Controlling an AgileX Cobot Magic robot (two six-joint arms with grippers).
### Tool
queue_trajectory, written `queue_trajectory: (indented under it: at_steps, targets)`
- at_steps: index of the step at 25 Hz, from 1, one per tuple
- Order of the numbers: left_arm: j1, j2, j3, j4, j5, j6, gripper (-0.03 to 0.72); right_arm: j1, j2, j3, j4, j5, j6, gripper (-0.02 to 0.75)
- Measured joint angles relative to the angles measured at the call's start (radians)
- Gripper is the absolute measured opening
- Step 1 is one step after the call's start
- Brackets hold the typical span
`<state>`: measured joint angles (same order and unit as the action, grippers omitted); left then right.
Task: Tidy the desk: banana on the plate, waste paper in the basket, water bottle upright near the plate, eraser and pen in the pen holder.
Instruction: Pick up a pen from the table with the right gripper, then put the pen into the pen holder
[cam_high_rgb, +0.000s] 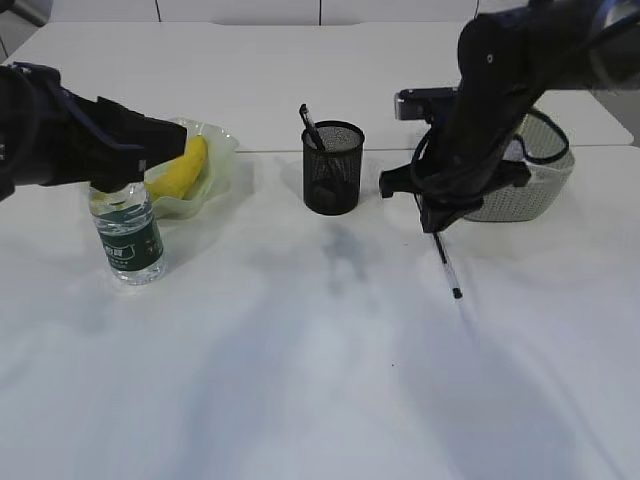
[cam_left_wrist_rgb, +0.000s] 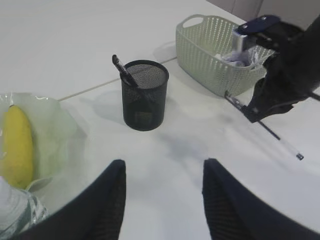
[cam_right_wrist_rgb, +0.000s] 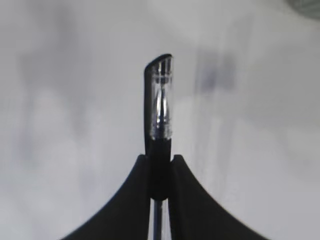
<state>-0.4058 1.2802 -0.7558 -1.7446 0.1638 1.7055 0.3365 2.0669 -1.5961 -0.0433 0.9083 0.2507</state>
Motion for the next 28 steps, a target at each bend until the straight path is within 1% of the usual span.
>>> queue_trajectory:
  at_steps: [11, 21, 28]
  targets:
    - [0.000, -0.033, 0.000, -0.013, -0.083, 0.000, 0.355, 0.000, -0.197, 0.000, -0.010, -0.013, -0.108, 0.041]
    - [0.000, -0.143, 0.000, -0.038, -0.191, 0.000, 0.355, 0.000, -0.288, 0.000, -0.010, -0.141, -0.195, 0.041]
    - [0.000, -0.192, 0.000, -0.051, -0.327, 0.000, 0.355, 0.000, -0.288, 0.000, 0.049, -0.296, -0.267, 0.041]
